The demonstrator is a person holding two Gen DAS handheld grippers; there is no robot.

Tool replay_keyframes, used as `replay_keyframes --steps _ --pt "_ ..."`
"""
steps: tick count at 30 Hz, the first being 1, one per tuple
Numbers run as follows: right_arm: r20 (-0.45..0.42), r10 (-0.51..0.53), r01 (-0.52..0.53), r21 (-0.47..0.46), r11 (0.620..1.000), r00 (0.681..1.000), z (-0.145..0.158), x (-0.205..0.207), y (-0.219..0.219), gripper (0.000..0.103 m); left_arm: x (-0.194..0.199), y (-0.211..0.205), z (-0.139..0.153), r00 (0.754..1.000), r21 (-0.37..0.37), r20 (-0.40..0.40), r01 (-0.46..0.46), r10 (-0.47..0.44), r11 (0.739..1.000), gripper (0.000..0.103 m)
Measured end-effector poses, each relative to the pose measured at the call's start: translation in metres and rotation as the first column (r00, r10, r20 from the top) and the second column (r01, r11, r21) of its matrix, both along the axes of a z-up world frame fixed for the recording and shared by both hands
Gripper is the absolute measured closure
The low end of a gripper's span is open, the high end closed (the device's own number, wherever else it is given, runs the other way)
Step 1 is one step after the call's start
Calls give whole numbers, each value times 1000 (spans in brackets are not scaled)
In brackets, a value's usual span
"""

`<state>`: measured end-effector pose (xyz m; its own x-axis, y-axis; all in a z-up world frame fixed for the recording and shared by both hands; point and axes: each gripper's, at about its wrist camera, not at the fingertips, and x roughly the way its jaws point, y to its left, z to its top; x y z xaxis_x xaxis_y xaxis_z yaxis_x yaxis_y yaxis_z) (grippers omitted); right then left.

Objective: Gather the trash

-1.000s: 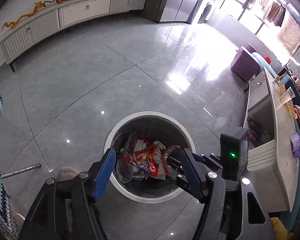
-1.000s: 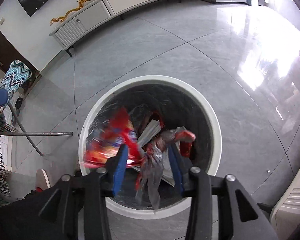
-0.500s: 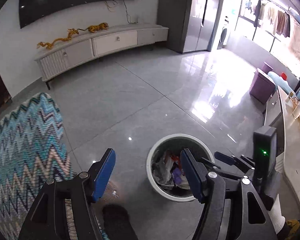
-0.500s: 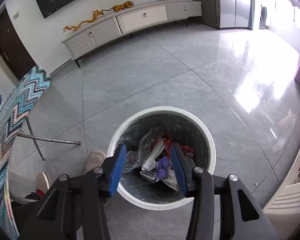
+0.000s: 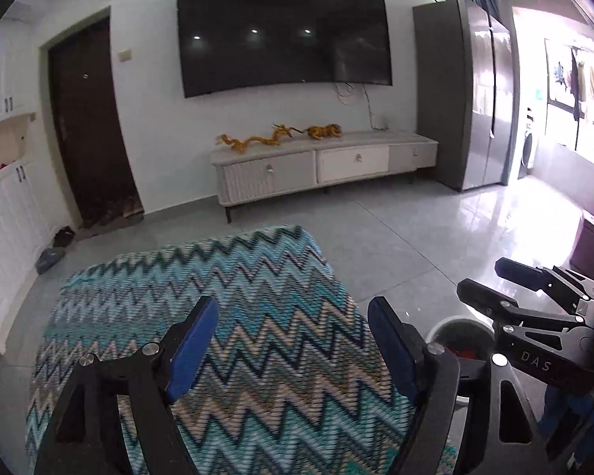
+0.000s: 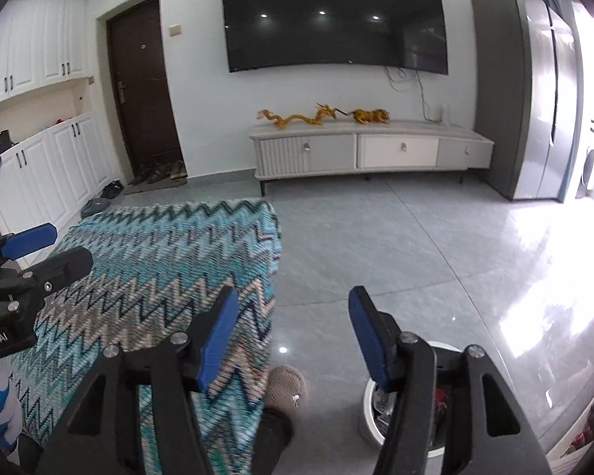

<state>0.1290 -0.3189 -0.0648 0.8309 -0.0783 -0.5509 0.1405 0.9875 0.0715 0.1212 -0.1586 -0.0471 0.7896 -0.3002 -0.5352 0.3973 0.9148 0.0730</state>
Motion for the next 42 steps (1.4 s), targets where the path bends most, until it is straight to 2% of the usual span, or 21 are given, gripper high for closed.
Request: replay_keyframes --steps 4,7,11,15,17,21,28,42 --pt "60 42 -40 -44 998 997 31 6 54 34 -10 59 26 989 -22 102 -105 107 994 8" --pt "93 64 -57 -80 995 994 48 3 87 30 -19 101 38 963 -36 177 -203 206 979 0" --pt "129 69 -49 -149 988 989 66 -4 123 28 -27 143 48 933 -78 207 -283 293 956 0" --pt "158 64 -33 -193 981 985 78 -12 145 27 -35 166 55 894 -93 244 -365 376 926 0" --pt "170 58 -21 -211 977 984 82 -16 154 26 -37 176 56 882 -100 238 -395 408 913 0" --pt "197 50 -1 -240 971 979 88 -26 167 25 -43 191 57 873 -141 240 -402 425 905 0" --pt "247 54 11 -255 967 967 97 -40 178 22 -61 205 58 849 -168 260 -429 460 887 0" --pt "263 22 38 -219 975 964 91 -42 162 20 -58 209 58 837 -189 246 -453 489 871 0"
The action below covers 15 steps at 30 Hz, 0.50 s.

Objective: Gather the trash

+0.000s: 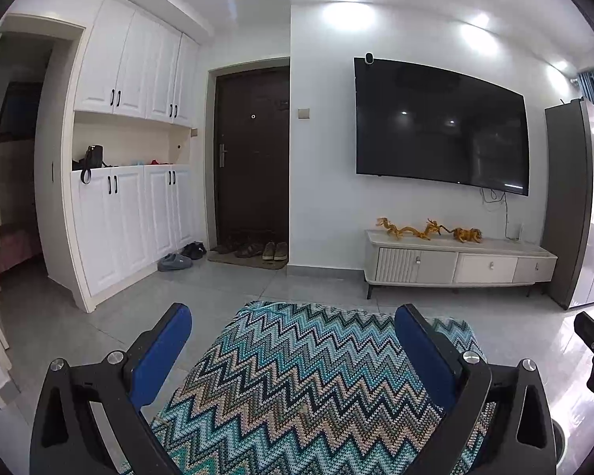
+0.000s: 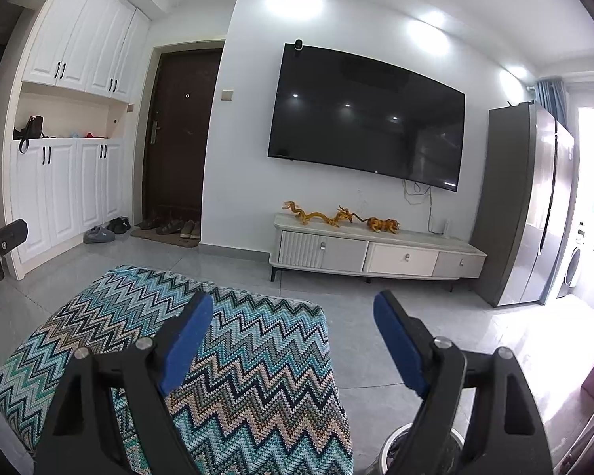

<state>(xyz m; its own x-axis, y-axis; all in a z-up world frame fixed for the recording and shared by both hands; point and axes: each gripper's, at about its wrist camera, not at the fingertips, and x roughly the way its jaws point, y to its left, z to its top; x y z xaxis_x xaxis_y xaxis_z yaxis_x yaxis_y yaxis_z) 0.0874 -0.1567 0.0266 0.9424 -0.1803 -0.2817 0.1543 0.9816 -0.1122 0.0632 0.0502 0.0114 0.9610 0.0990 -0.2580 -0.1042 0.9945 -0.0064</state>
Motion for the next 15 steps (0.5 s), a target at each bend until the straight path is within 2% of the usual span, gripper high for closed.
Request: replay_keyframes --steps 15 --pt "-11 -28 29 34 999 1000 -13 8 -19 20 0 -11 -2 999 20 3 51 -51 998 0"
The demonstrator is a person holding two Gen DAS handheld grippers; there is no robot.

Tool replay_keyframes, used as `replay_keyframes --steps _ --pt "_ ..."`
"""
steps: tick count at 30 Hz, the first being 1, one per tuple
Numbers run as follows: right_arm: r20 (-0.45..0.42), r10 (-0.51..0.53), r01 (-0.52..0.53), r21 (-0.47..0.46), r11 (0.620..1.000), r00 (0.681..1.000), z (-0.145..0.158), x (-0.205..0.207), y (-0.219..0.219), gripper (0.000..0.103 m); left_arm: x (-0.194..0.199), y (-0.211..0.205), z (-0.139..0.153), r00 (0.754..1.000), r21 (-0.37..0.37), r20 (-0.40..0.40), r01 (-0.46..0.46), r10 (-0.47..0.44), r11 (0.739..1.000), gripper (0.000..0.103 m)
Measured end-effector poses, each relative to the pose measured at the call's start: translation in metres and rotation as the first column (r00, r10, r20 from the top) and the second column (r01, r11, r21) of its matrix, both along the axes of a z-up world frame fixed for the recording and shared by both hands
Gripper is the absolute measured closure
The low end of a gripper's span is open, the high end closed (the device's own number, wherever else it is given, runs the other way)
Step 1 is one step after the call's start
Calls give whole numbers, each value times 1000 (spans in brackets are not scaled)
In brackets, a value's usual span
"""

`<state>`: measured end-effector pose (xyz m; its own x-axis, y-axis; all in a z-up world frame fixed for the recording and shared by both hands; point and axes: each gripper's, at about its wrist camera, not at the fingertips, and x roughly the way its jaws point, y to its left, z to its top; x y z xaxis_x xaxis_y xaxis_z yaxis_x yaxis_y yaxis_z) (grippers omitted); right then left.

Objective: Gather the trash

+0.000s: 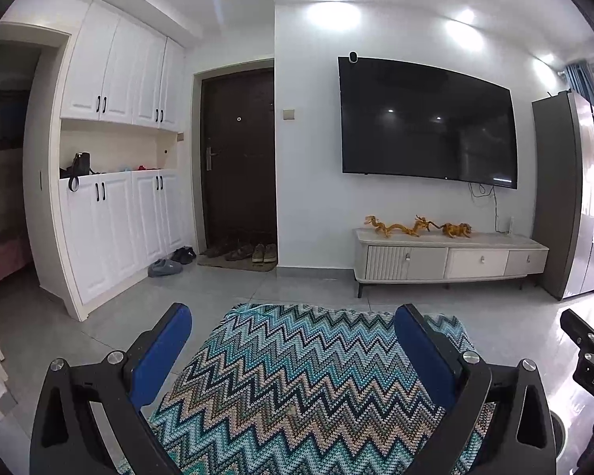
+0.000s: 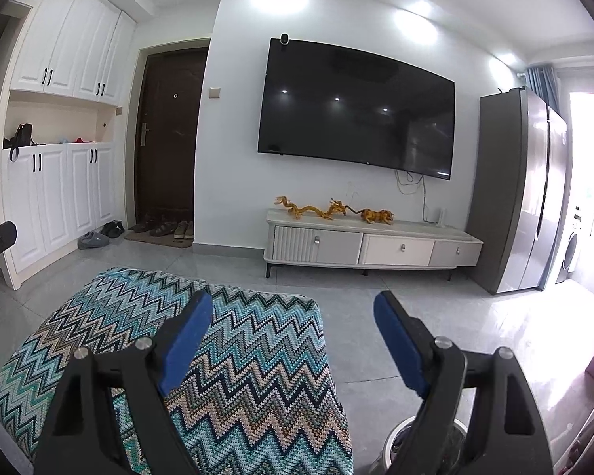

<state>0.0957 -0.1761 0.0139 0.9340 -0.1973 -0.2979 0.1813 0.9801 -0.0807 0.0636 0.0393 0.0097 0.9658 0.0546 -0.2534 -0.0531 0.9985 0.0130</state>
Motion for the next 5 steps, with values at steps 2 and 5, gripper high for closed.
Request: replay_keyframes --steps 2,5 --pt "4 -4 4 2 1000 1000 -1 -1 -2 20 1 0 1 1000 -6 -3 6 -6 1000 0" --pt "10 -11 11 2 1000 1000 -2 -1 -3 20 2 1 1 1000 -11 -7 9 -9 1000 0"
